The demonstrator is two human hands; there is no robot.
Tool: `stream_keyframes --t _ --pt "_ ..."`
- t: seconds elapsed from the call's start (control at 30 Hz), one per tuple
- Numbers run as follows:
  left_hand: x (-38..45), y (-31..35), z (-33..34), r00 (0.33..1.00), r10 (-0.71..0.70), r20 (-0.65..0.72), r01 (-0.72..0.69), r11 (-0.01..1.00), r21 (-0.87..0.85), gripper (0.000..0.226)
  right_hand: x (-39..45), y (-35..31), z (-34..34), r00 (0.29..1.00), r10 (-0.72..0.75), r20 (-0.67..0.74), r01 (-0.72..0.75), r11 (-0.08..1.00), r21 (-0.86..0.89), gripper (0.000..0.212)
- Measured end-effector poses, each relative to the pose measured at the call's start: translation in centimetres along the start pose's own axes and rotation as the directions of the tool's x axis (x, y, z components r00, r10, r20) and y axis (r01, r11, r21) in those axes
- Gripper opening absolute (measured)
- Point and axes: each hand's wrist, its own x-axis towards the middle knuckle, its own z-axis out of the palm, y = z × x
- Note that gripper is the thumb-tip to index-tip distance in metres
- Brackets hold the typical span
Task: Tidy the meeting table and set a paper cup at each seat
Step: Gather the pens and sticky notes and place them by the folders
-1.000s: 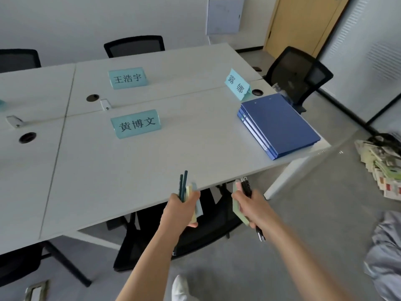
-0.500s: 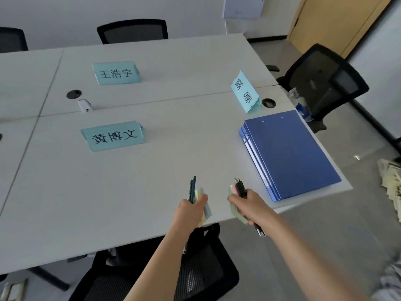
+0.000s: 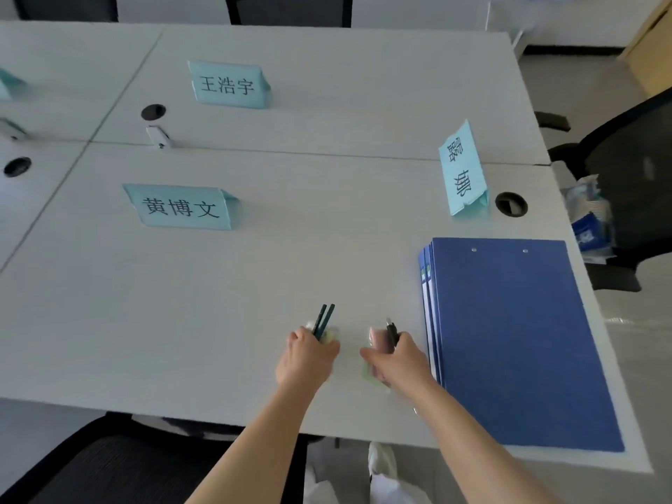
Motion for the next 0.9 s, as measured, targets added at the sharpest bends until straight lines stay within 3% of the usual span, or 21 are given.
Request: stream_keyframes --t 0.1,0.27,0.77,0.83,0.9 --pt "0.6 1.1 0.7 0.997 0.015 -0.078 -0.011 0.998 0.057 0.05 1.5 -0.4 0.3 0.996 -0.084 -0.028 0.08 0.987 -0.137 0.053" --pt "1.0 1.9 1.0 0.99 -0.016 -0.144 0.03 0.994 0.102 0.061 2.3 -1.3 0.7 0.991 -0.128 -0.03 0.117 0.961 -0.249 0.05" --pt "1.1 2.0 0.7 0.991 -0.008 -0.136 0.01 1.0 0.018 0.081 1.4 -1.5 2.0 0.982 -0.075 -0.173 0.034 0.973 -0.229 0.067" --pt "1.1 1.6 0.2 0.99 -0.012 -0.14 0.011 1.0 -0.01 0.078 1.4 -1.6 1.5 0.985 -0.066 -0.16 0.035 0.982 -0.187 0.06" --pt "0.6 1.2 -0.3 0.985 -0.002 -0.171 -0.002 1.0 -0.019 0.066 1.0 -1.6 0.9 0.986 -0.068 -0.152 0.042 0.985 -0.169 0.04"
